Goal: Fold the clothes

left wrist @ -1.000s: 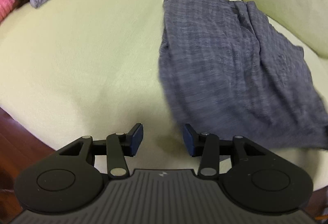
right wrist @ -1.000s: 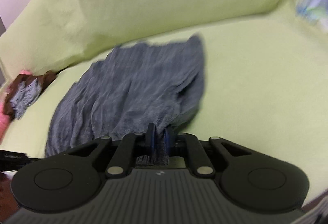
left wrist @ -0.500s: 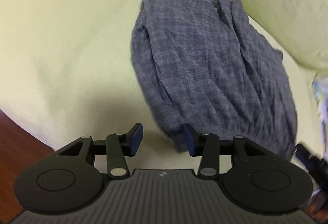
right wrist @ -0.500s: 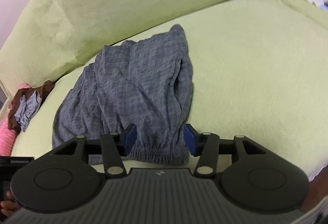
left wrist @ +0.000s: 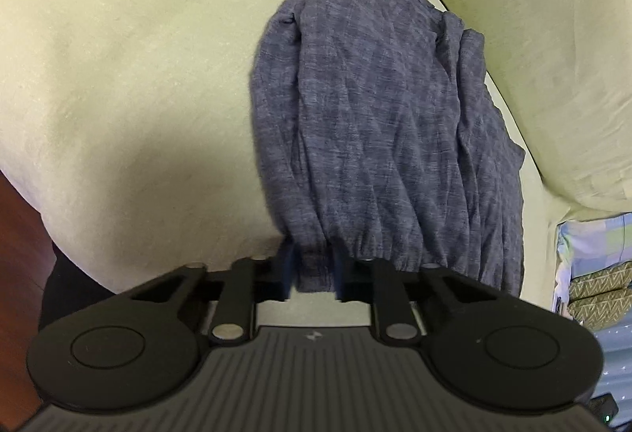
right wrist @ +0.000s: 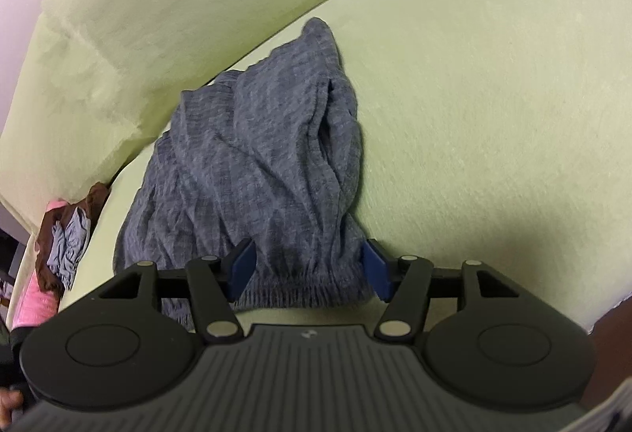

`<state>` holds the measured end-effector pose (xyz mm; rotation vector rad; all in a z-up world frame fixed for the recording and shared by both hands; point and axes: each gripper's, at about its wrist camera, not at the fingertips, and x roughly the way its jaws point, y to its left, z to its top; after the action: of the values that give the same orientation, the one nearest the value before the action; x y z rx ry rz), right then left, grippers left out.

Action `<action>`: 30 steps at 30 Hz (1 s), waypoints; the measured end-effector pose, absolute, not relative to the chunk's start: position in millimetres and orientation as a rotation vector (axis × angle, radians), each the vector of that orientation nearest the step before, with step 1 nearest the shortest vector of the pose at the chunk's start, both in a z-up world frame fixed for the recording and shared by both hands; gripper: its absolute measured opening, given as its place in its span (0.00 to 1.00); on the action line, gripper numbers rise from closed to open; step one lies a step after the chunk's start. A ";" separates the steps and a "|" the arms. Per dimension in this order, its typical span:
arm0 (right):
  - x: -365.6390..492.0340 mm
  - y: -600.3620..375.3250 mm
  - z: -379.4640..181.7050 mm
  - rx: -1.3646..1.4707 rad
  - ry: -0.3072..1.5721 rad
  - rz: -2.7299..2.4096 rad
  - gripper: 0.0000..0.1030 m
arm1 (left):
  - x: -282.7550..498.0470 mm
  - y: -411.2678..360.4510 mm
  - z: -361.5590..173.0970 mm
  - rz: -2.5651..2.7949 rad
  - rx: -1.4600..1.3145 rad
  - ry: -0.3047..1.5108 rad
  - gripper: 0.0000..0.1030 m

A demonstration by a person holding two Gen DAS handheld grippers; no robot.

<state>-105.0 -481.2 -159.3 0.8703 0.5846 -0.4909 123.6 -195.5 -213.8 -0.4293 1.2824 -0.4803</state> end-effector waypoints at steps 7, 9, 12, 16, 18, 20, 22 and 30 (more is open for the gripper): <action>-97.7 -462.1 -122.2 0.678 0.571 -0.504 0.06 | 97.3 -207.6 -155.2 -0.534 -0.139 1.060 0.07; -105.0 -454.5 -109.8 0.657 0.581 -0.511 0.06 | 80.2 -213.3 -151.0 -0.533 -0.033 1.041 0.07; -104.2 -447.1 -121.9 0.640 0.658 -0.512 0.08 | 73.0 -221.3 -178.2 -0.505 0.068 1.094 0.09; -105.5 -450.1 -137.0 0.644 0.705 -0.505 0.38 | 80.7 -208.8 -172.4 -0.526 0.042 1.087 0.18; -110.2 -455.4 -125.0 0.609 0.659 -0.508 0.52 | 84.1 -201.4 -158.0 -0.534 0.056 1.030 0.20; -114.1 -463.9 -113.6 0.568 0.620 -0.521 0.54 | 90.3 -194.0 -140.6 -0.481 0.118 0.909 0.25; -115.7 -471.8 -105.9 0.536 0.590 -0.527 0.54 | 101.1 -191.4 -136.0 -0.459 0.133 0.869 0.29; -102.9 -468.2 -121.9 0.577 0.655 -0.438 0.59 | 106.0 -193.6 -153.3 -0.510 0.141 0.964 0.29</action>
<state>-102.9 -468.2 -121.9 0.5772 0.6554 -0.4383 106.0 -193.6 -153.3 0.1412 0.9638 -0.5104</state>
